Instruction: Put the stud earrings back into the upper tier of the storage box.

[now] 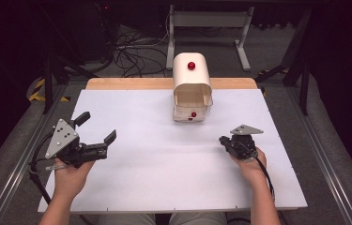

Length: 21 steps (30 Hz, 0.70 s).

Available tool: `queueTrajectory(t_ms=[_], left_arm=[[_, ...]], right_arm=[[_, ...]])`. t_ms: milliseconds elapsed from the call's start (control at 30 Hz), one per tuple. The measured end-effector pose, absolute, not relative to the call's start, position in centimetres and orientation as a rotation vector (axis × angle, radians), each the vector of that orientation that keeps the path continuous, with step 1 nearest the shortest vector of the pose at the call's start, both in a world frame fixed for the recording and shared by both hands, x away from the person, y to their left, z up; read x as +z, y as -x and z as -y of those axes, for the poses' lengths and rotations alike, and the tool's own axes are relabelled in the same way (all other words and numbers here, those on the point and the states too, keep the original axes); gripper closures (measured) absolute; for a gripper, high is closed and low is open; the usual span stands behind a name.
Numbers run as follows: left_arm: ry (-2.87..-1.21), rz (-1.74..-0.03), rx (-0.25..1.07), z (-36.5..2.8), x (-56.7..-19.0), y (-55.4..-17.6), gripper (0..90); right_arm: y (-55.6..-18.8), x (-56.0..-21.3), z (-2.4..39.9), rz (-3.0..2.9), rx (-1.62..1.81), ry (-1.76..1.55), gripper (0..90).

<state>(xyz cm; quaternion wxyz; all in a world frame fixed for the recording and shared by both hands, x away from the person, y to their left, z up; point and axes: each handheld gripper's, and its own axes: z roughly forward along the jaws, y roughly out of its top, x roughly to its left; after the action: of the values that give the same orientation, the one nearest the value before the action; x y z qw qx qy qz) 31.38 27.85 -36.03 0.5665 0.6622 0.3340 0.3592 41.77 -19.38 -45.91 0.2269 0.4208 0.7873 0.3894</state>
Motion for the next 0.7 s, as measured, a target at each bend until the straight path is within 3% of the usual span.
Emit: queueTrajectory(t_ms=[700], left_arm=[[-1.558,-0.788,0.843,-27.9,-36.1,-31.5,2.3]], right_arm=[[-41.2,-44.8,19.0,-2.092,1.170,-1.124,85.4]])
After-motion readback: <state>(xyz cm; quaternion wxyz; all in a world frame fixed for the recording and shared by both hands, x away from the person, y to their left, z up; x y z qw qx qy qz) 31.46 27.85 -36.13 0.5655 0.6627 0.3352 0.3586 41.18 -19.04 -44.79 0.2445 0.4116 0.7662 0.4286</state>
